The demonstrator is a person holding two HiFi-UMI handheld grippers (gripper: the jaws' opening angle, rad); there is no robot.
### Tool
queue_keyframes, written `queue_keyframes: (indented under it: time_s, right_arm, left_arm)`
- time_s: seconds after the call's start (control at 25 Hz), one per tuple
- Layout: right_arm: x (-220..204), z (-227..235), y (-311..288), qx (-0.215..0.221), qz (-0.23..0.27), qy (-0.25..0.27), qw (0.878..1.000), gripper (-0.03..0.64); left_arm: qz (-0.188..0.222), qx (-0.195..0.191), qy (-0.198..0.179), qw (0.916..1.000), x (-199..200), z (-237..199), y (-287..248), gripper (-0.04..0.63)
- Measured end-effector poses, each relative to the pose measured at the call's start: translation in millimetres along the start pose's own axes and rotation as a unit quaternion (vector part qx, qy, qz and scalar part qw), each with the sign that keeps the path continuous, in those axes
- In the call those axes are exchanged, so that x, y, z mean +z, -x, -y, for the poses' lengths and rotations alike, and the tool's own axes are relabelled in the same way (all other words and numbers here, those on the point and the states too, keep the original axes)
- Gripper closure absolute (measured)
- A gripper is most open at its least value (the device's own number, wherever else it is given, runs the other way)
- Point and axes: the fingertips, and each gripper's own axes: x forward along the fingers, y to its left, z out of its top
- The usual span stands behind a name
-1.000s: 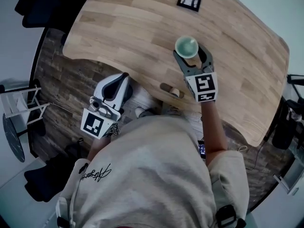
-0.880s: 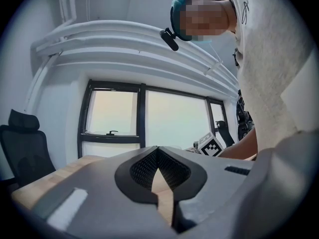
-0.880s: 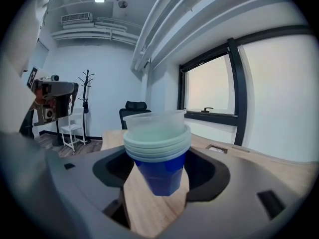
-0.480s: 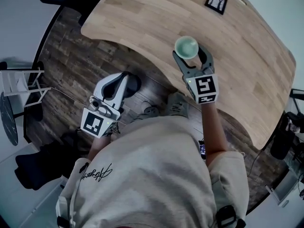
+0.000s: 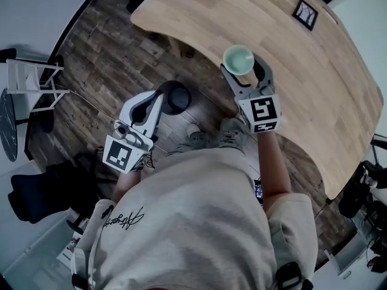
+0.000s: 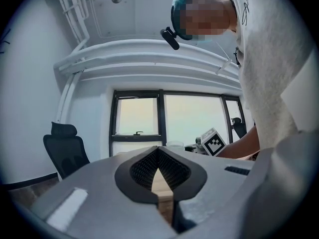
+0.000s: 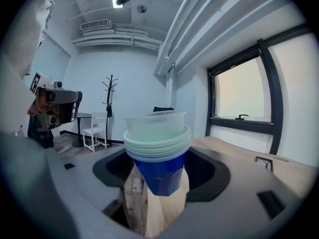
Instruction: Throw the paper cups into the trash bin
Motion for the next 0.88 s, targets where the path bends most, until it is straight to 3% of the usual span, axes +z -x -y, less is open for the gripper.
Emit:
queue_keyframes:
  time_s: [0.48, 0.88]
  right_arm:
    - [22.8, -95.6, -51.9, 0.082, 0.015, 0.016, 0.996, 0.299]
    - [29.1, -155.9, -85.2, 0.15, 0.019, 0.017, 0.988, 0.299]
  left_arm:
    - [-0.007, 0.067, 0.0, 0.9977, -7.6, -40.1, 82.7, 0.592]
    - [-0.022, 0.133, 0.01, 0.9908, -16.3, -61.6, 131.8, 0.592]
